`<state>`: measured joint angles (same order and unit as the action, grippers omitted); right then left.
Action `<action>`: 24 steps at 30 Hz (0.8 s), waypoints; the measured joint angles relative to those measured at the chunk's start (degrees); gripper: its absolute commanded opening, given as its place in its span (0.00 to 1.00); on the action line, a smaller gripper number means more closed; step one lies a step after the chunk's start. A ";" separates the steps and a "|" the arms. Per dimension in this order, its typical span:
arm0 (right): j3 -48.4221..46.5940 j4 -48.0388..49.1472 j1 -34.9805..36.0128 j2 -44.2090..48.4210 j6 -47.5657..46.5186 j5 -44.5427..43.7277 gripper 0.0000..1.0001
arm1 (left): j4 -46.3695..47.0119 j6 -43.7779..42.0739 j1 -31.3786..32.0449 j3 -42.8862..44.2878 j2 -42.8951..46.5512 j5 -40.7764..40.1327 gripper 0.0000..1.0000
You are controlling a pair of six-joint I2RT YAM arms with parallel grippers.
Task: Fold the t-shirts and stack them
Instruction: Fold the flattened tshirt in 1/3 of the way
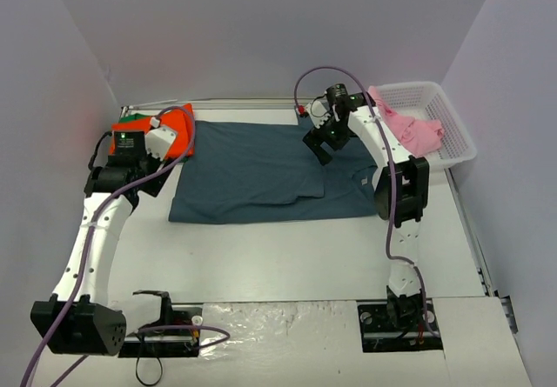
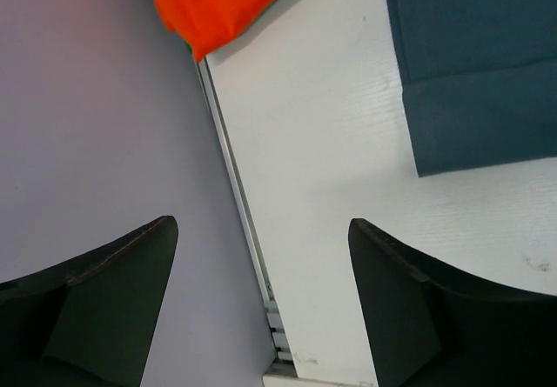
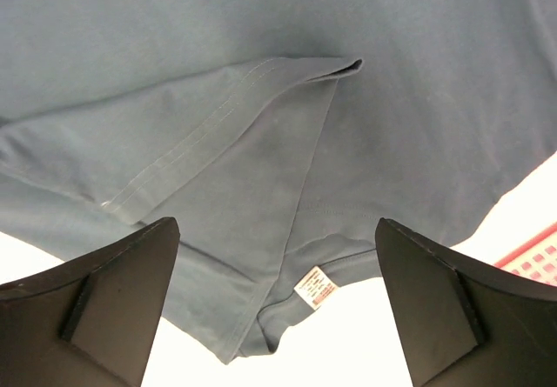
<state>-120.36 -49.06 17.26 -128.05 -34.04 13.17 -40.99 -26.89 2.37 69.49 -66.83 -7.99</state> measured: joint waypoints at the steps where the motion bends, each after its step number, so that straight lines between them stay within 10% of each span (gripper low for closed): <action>1: 0.24 0.09 -0.02 0.48 0.02 0.35 0.96 | -1.38 0.00 -0.79 0.26 0.79 0.50 0.79; 24: 15.15 4.63 -0.02 11.78 1.73 6.05 1.00 | -8.94 1.77 -7.72 -5.09 10.21 7.06 0.79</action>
<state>-105.21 -44.42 17.23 -116.27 -32.32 19.22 -49.93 -25.12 -5.34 64.40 -56.62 -0.93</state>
